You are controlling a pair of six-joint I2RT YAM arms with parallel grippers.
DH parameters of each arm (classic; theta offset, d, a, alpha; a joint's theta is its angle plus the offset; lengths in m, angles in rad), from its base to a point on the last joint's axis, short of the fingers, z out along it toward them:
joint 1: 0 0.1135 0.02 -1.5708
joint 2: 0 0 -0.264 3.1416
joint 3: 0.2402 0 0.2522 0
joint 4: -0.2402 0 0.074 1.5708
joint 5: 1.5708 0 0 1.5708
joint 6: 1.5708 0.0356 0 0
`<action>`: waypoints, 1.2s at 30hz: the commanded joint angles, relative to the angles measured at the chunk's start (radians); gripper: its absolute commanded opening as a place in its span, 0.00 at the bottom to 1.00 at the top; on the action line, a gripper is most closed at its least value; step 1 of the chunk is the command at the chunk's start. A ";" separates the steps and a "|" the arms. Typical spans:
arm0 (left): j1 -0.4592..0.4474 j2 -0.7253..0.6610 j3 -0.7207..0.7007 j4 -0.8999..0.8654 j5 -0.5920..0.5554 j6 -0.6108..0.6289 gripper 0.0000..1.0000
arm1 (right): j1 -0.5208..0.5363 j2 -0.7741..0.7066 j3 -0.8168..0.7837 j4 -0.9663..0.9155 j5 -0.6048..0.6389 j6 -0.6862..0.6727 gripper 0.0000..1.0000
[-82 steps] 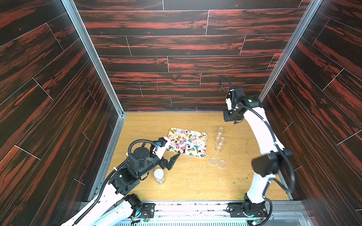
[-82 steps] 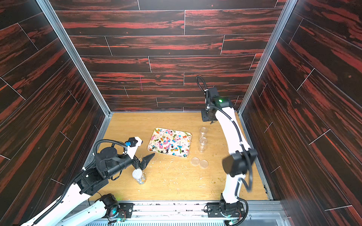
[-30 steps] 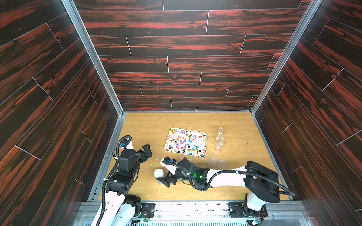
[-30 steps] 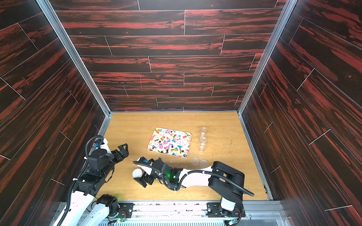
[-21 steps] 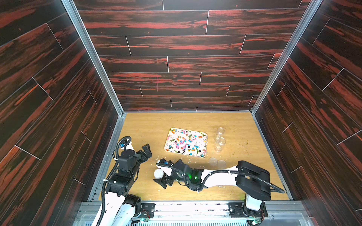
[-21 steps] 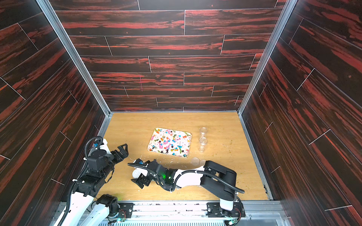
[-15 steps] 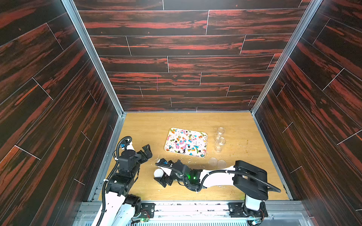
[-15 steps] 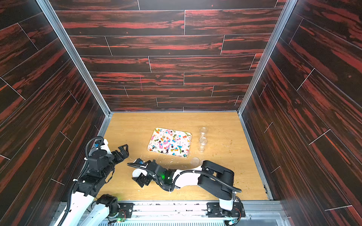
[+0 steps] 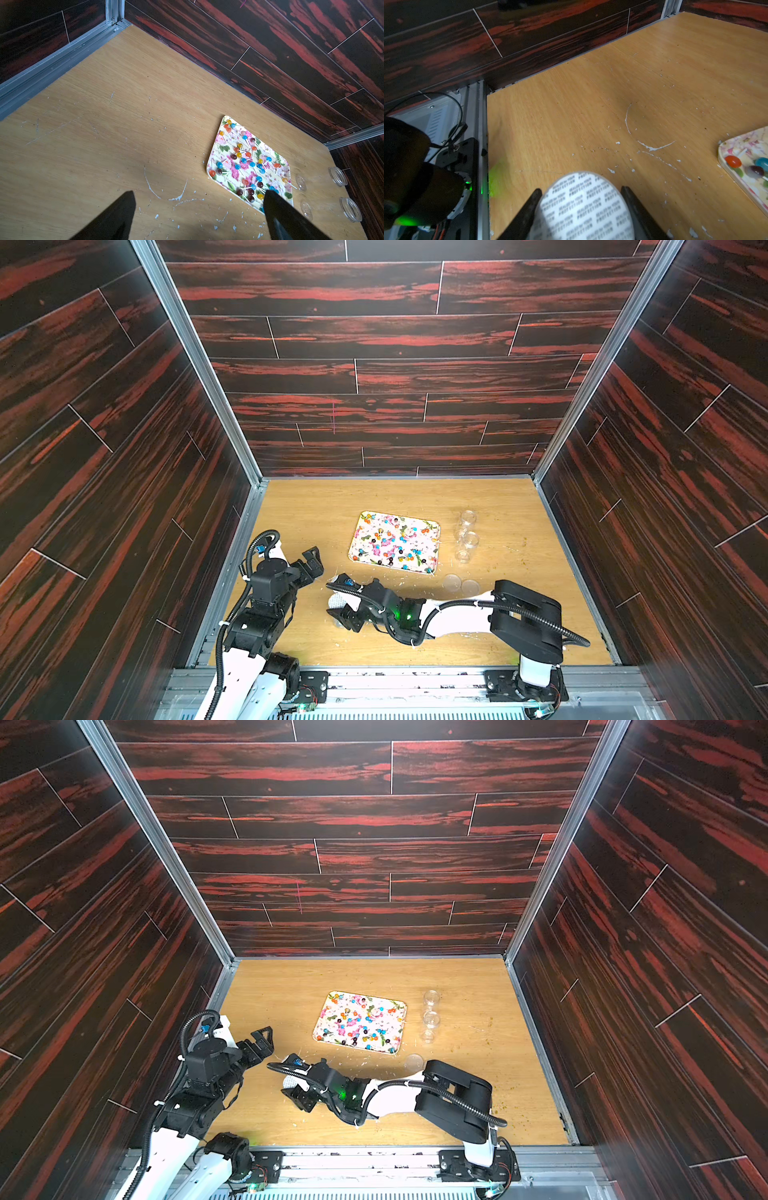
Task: Pour the candies out of the jar
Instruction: Pick up the jar from the center of the board.
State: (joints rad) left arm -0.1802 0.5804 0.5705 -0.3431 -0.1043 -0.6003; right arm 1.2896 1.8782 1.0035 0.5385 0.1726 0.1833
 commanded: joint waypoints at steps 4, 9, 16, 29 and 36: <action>0.007 -0.014 -0.008 0.034 0.031 0.020 1.00 | 0.000 -0.087 -0.033 -0.042 0.058 0.008 0.49; 0.005 -0.013 -0.018 0.146 0.226 0.103 1.00 | -0.046 -0.244 -0.045 -0.190 0.042 0.017 0.46; 0.006 -0.033 -0.039 0.236 0.415 0.185 1.00 | -0.137 -0.471 -0.069 -0.392 -0.060 0.027 0.45; -0.001 0.064 -0.034 0.575 0.935 0.121 1.00 | -0.298 -0.759 0.025 -0.736 -0.188 0.030 0.44; -0.111 0.168 0.062 0.532 0.983 0.207 1.00 | -0.365 -0.813 0.048 -0.798 -0.244 0.054 0.44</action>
State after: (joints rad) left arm -0.2478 0.7376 0.5835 0.1726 0.8135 -0.4427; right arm 0.9413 1.0908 1.0306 -0.2184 -0.0311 0.2153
